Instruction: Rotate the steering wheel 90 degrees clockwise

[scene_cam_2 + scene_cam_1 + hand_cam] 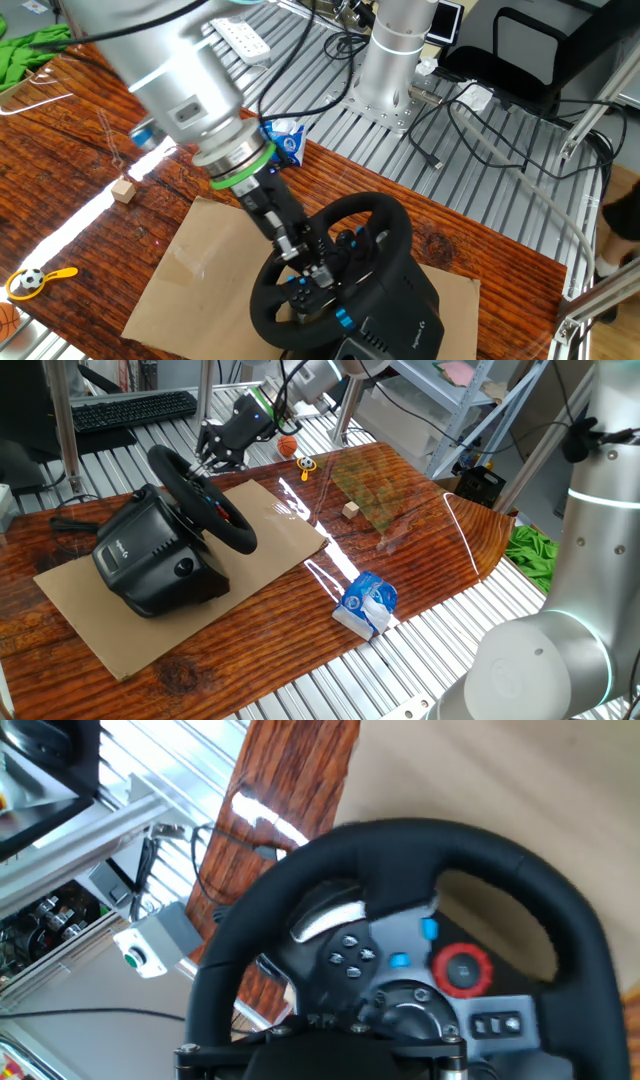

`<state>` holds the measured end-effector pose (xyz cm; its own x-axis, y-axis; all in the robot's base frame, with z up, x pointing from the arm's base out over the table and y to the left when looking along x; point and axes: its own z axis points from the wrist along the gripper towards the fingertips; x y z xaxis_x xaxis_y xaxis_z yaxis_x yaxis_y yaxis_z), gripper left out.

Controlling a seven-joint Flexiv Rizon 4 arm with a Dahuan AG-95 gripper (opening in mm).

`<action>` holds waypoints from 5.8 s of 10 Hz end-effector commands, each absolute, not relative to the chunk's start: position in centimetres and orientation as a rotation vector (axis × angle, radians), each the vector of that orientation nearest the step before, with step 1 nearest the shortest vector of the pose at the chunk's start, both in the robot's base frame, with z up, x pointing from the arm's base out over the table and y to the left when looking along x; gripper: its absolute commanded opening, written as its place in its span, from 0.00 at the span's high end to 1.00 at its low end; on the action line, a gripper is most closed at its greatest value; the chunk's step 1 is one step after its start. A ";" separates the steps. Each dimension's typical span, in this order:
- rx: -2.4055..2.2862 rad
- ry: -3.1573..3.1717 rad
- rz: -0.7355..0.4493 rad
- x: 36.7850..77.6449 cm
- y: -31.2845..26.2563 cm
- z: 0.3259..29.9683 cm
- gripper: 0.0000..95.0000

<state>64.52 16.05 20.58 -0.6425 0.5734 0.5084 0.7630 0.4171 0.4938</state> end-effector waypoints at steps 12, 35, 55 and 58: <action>-0.984 -2.505 -0.808 63.1 19.7 23.4 1.00; -0.446 -2.875 -0.231 60.8 18.7 27.1 1.00; 0.071 -3.045 -0.175 62.3 5.4 20.3 1.00; 0.057 -3.066 -0.166 62.7 5.0 18.6 1.00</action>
<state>62.76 4.98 18.43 -0.9968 -0.0422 0.0680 -0.0346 0.9935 0.1087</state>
